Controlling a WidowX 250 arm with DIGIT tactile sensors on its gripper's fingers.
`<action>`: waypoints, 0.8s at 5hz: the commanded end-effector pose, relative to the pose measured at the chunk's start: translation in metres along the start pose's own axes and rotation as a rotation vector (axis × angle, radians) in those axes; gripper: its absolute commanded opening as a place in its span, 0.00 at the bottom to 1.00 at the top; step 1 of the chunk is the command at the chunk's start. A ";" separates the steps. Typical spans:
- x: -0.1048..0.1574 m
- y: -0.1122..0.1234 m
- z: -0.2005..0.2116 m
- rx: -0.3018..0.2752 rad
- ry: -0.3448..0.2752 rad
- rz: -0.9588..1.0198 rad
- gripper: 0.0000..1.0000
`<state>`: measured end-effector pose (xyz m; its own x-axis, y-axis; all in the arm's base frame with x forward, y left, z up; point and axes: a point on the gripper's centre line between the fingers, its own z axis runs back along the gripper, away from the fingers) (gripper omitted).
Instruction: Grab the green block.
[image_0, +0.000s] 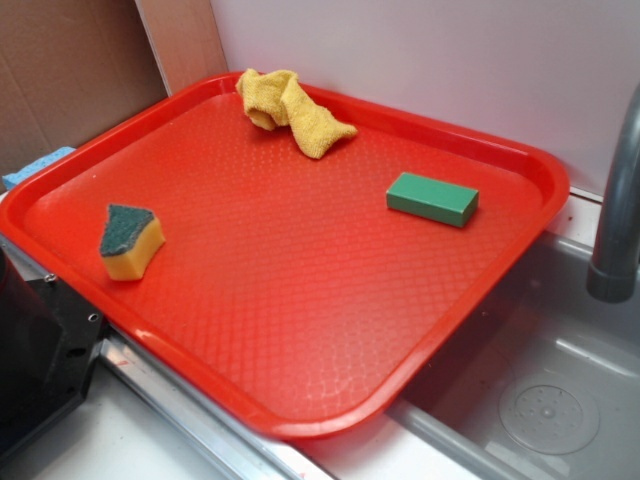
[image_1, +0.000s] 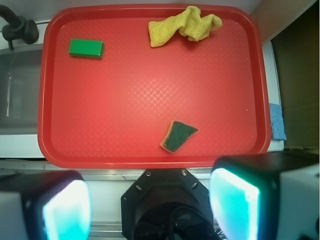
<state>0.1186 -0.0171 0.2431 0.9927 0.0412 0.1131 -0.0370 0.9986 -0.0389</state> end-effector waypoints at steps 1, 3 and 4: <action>0.000 0.000 0.000 0.000 0.000 0.000 1.00; 0.033 -0.005 -0.014 0.006 -0.056 -0.134 1.00; 0.054 -0.012 -0.024 0.012 -0.061 -0.259 1.00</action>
<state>0.1742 -0.0249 0.2155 0.9711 -0.1950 0.1379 0.1969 0.9804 -0.0003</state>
